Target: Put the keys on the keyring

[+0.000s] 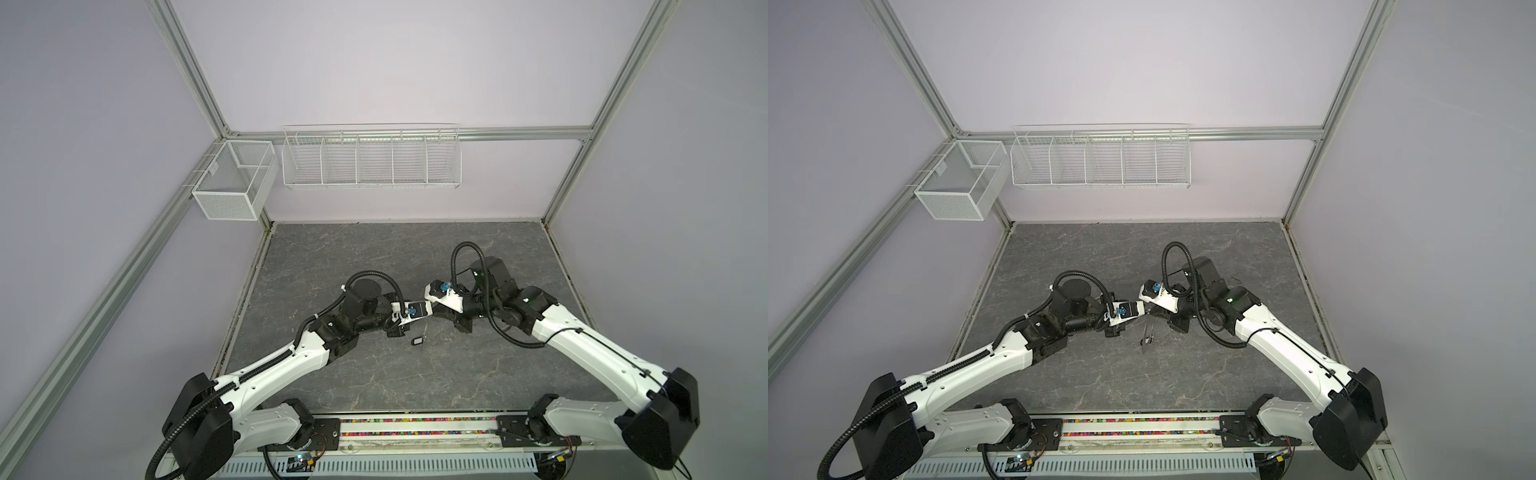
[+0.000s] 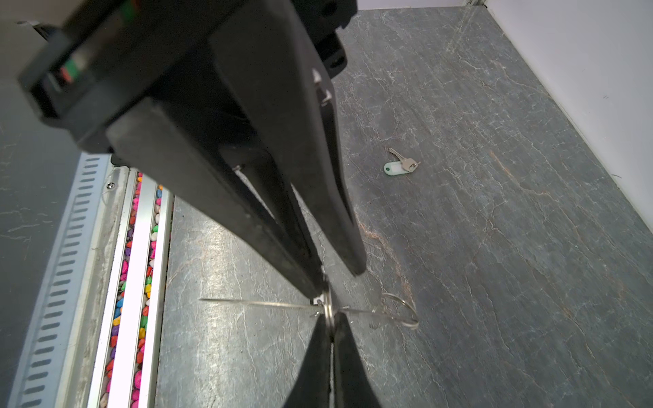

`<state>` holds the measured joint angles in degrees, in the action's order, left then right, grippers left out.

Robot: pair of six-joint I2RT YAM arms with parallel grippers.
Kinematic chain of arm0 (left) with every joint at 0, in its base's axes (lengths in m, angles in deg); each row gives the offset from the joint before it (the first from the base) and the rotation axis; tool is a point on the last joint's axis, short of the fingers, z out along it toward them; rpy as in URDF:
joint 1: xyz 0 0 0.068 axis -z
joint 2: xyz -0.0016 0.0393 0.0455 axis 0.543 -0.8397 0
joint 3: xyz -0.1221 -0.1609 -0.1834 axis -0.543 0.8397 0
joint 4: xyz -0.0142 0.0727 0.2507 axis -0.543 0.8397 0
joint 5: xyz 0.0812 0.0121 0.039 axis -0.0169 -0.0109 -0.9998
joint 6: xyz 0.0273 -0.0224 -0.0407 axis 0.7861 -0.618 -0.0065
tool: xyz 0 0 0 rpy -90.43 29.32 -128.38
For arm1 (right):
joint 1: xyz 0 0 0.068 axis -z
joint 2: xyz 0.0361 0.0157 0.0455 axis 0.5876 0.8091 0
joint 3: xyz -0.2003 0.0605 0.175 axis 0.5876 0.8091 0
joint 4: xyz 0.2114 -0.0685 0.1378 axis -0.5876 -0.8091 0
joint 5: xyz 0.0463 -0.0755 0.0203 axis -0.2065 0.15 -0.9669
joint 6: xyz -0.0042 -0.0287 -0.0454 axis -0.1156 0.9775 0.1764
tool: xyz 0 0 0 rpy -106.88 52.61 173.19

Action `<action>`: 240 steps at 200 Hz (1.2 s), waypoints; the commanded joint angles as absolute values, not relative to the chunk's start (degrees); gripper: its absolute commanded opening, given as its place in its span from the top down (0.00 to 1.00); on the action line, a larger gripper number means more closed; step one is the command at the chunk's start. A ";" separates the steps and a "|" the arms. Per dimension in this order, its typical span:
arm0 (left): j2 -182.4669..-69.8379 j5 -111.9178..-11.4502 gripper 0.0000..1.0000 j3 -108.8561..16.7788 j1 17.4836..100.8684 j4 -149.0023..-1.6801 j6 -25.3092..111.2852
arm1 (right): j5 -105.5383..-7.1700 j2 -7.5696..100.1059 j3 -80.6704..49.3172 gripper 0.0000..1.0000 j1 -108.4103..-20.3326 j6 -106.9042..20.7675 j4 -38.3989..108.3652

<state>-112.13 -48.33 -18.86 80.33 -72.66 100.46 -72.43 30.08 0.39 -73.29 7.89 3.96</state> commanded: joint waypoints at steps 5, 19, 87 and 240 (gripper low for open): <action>-112.87 -48.47 0.81 -20.62 80.77 -72.24 101.35 | -72.85 31.04 -1.65 0.93 -74.35 9.34 3.20; -113.17 -48.33 0.84 -20.68 80.80 -72.44 101.07 | -72.46 31.22 -1.79 0.93 -74.71 9.35 3.08; -113.12 -47.13 1.00 -17.80 80.79 -80.61 94.61 | -69.90 29.61 0.39 0.74 -75.06 9.79 5.08; -111.51 -31.27 1.00 -8.32 76.57 -110.40 75.64 | -81.53 19.93 10.16 0.73 -68.85 -1.62 20.90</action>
